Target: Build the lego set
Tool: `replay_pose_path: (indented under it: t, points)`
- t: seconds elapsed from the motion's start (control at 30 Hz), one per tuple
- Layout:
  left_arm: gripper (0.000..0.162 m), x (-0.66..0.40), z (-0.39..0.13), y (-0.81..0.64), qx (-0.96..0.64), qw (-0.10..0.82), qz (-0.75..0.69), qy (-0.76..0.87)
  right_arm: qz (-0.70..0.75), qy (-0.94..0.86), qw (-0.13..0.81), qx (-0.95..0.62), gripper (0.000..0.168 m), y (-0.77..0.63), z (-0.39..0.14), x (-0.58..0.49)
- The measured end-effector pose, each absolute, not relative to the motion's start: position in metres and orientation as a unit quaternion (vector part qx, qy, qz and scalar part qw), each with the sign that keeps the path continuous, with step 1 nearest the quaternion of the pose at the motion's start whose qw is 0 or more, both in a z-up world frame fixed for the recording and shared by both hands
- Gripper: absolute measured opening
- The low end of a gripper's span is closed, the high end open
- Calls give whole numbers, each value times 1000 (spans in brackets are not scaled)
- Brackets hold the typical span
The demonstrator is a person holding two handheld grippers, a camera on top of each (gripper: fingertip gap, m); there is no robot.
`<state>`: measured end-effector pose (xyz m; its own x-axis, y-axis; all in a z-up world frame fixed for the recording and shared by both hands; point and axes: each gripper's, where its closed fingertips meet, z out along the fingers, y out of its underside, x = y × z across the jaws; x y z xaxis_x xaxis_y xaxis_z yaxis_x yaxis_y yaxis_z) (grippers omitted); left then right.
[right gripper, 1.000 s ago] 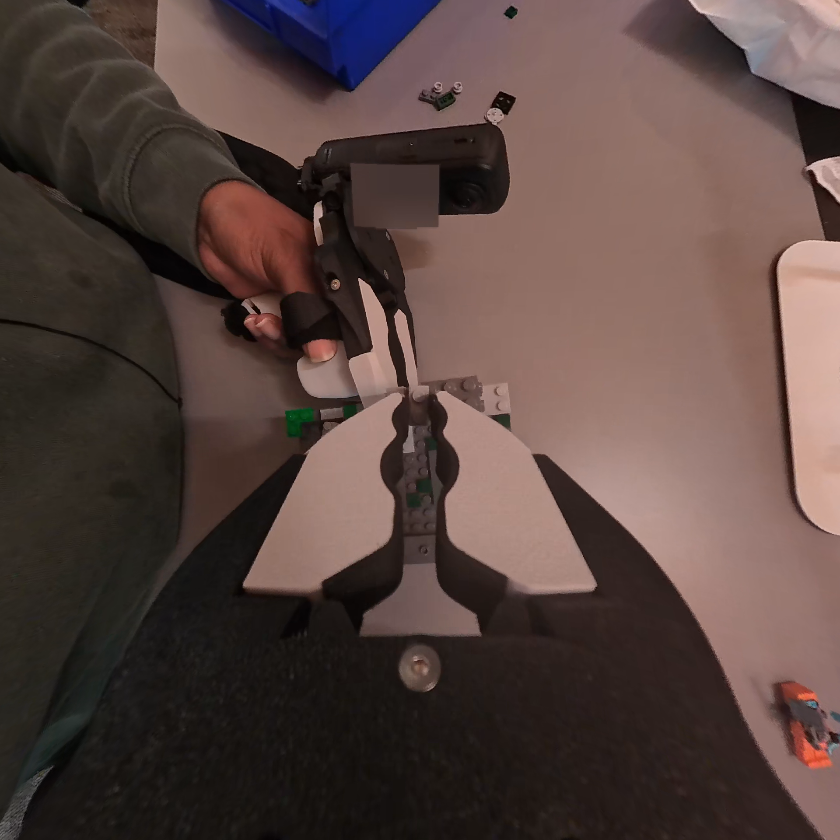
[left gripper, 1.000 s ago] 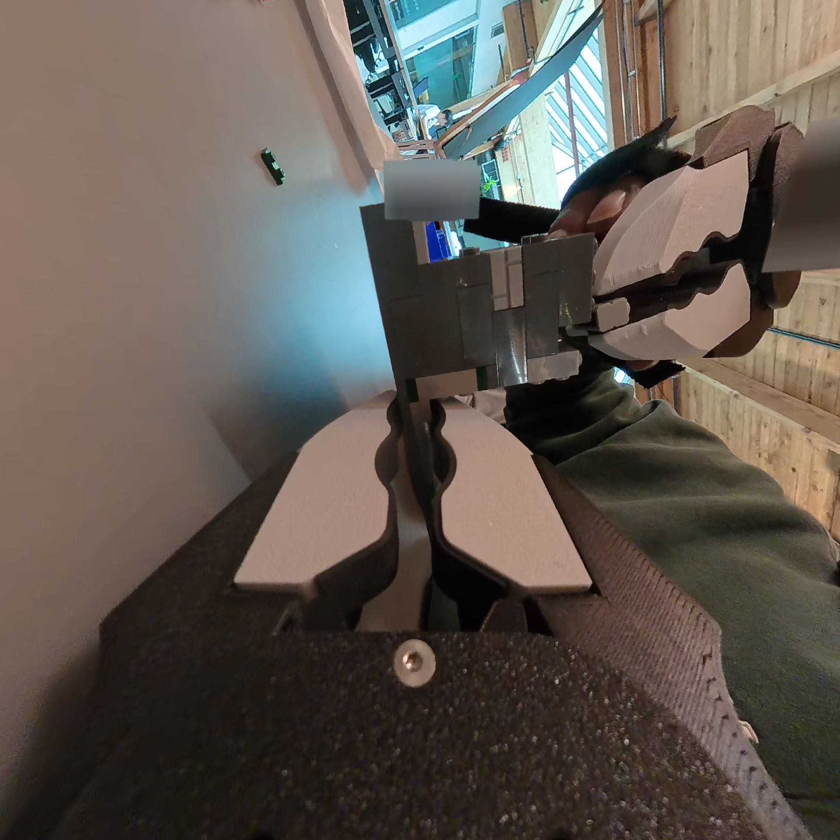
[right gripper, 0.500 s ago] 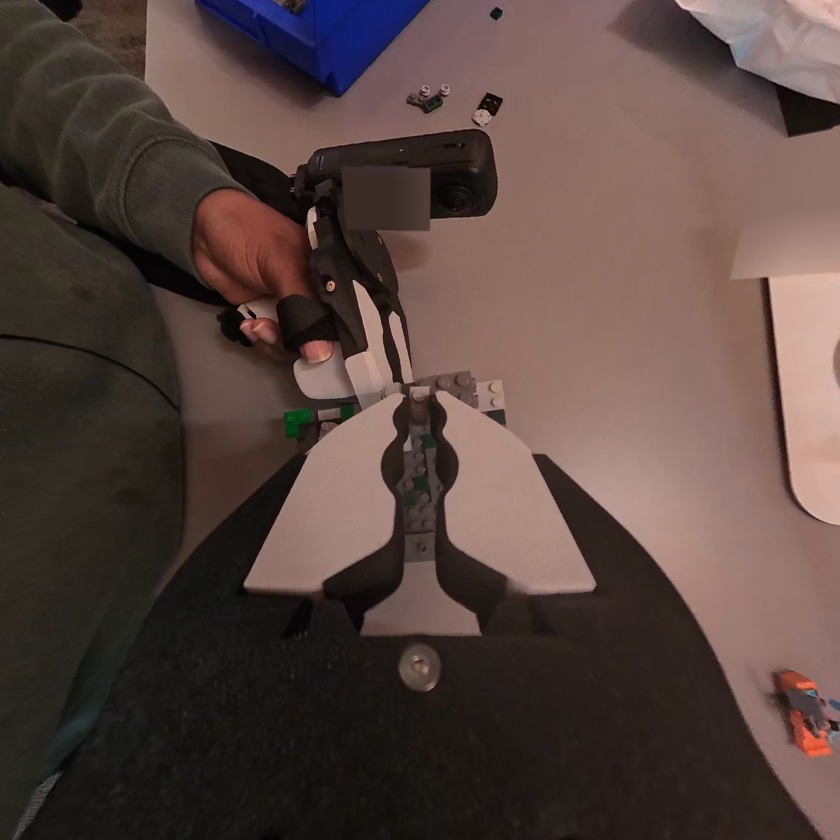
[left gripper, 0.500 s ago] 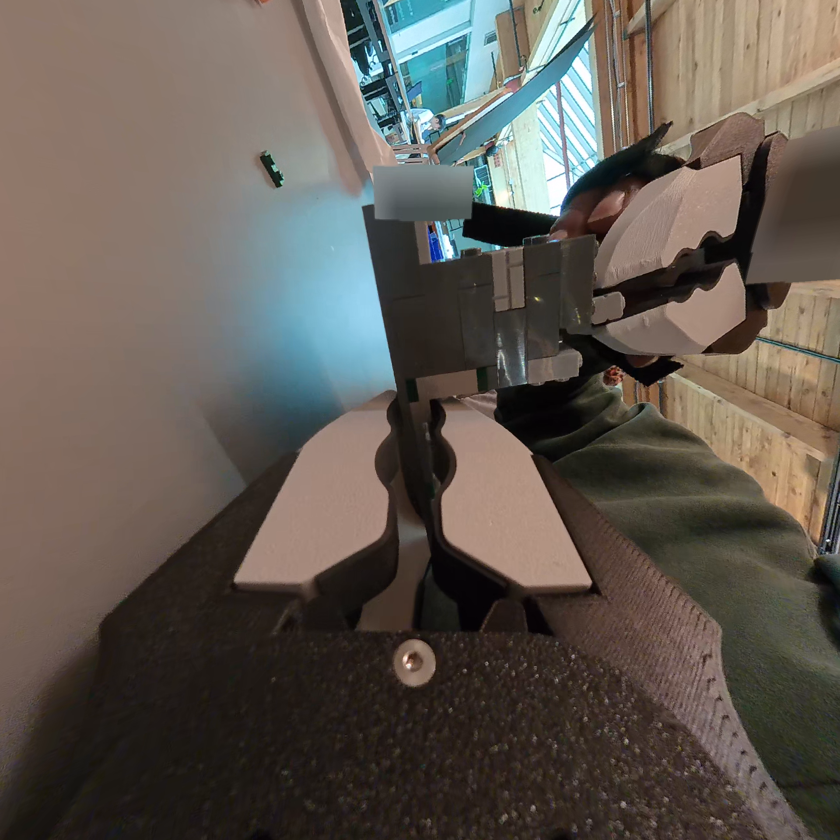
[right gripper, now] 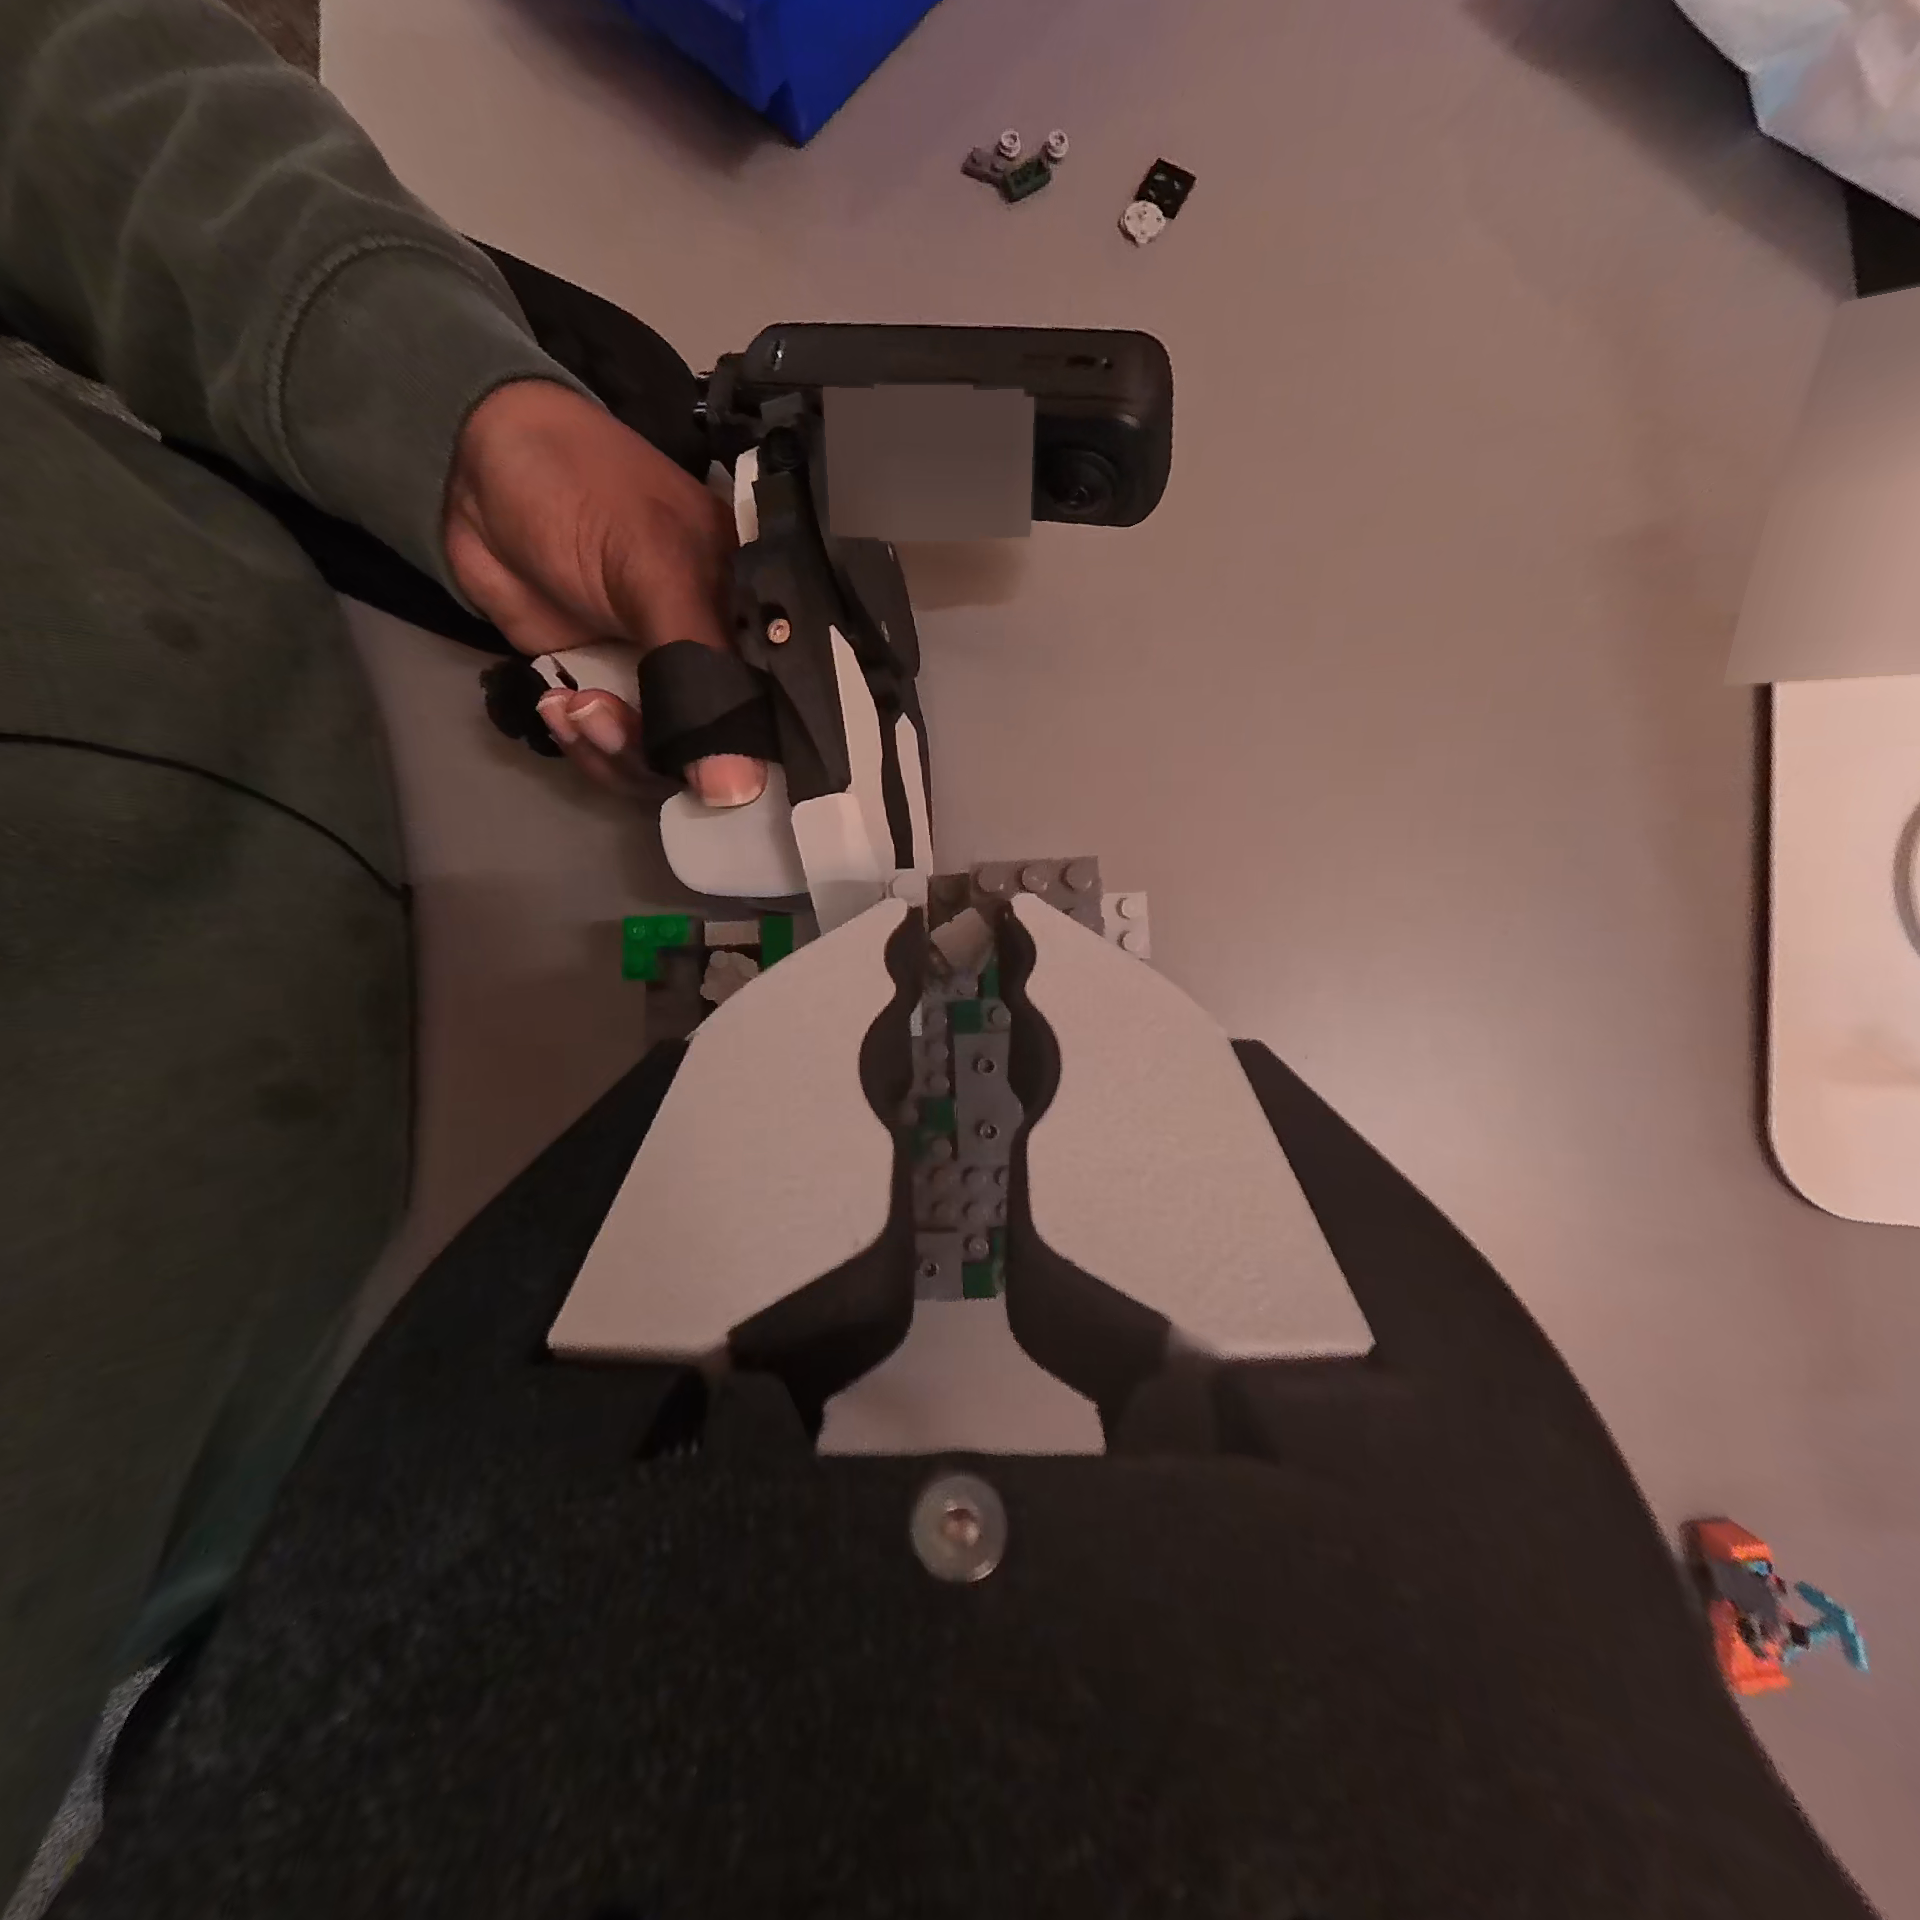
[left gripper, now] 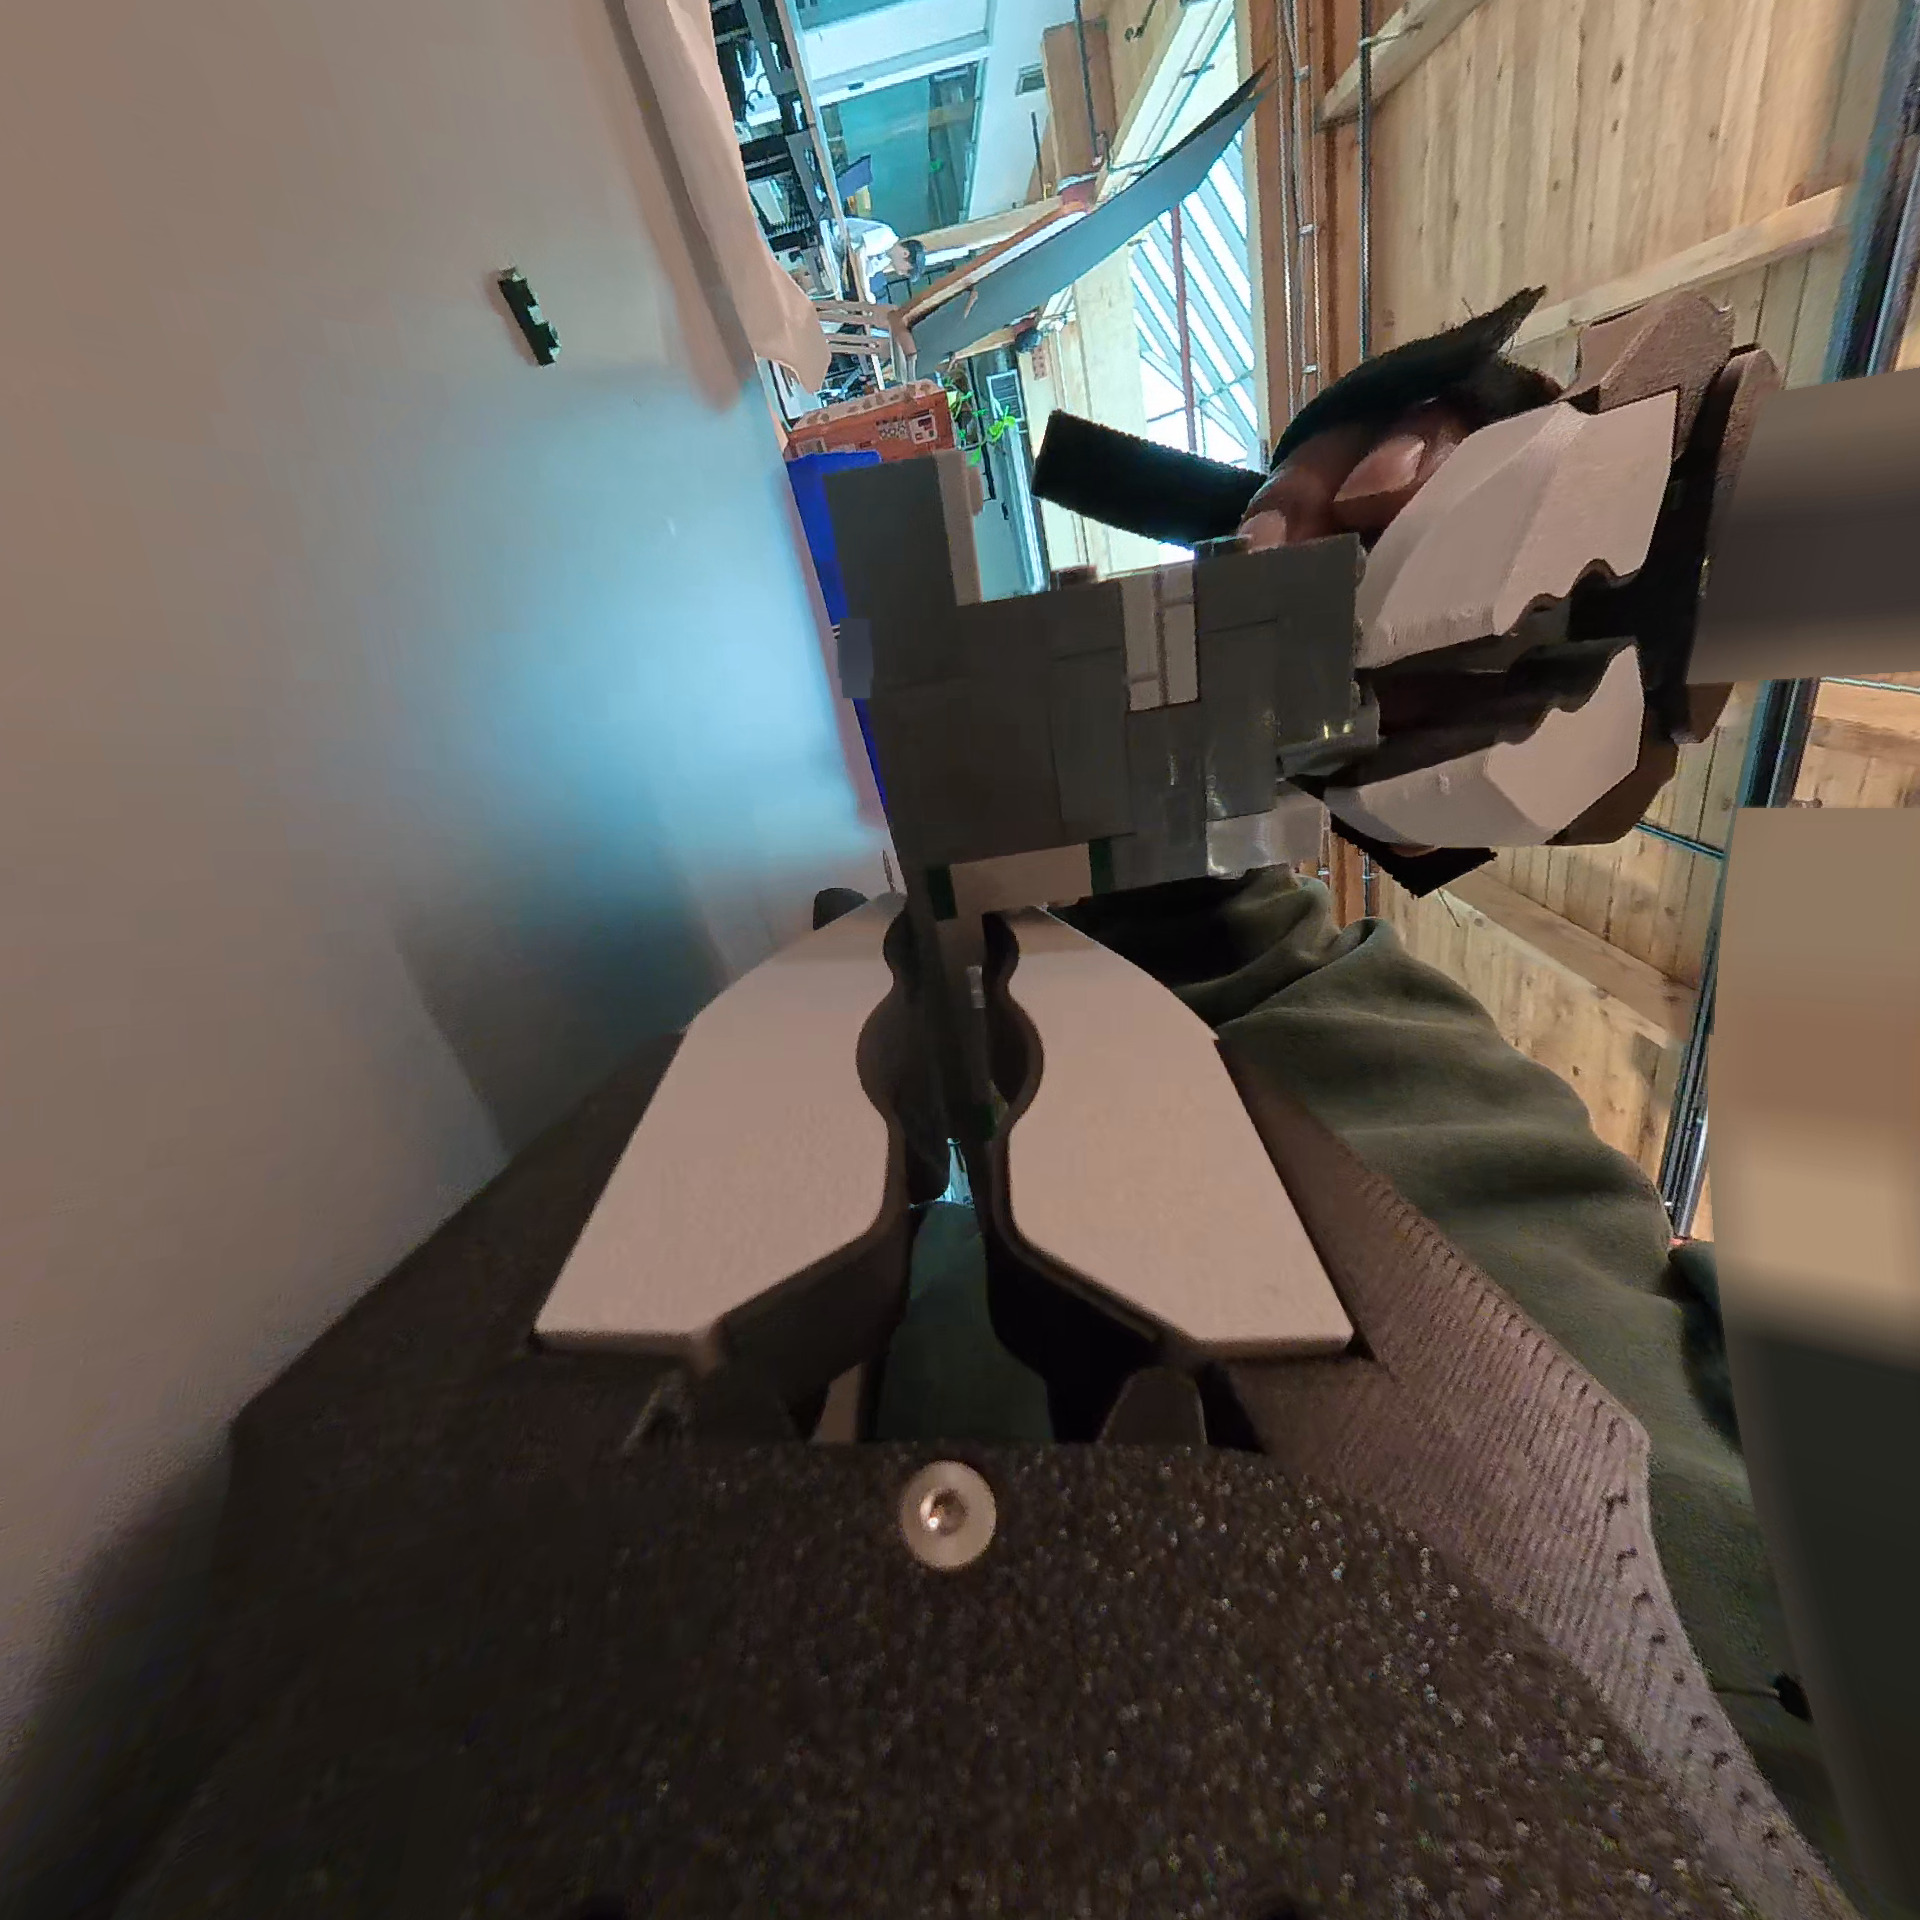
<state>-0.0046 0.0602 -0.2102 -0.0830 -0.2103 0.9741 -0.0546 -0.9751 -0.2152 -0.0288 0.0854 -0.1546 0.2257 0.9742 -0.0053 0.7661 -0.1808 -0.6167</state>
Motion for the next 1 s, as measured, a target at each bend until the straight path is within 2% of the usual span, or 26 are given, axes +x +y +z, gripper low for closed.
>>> replay_pose_path:
  t: [0.03,0.17,0.5,0.67,0.87,1.0]
  points:
    - [10,-5,-210,60,-674,53,-730,97,209,-590,255,-737,15,85,-154,-30]
    - [10,-6,-206,61,-665,47,-740,90,217,-606,271,-716,20,82,-152,-31]
    - [10,-10,-202,68,-655,50,-750,73,242,-583,341,-696,16,88,-130,8]
    - [10,-7,-205,65,-661,50,-744,80,152,-672,353,-633,17,72,-164,21]
    - [10,-5,-207,62,-673,70,-728,104,136,-725,322,-594,19,64,-193,9]
    - [10,-6,-202,62,-674,94,-723,122,117,-747,327,-566,8,66,-197,5]
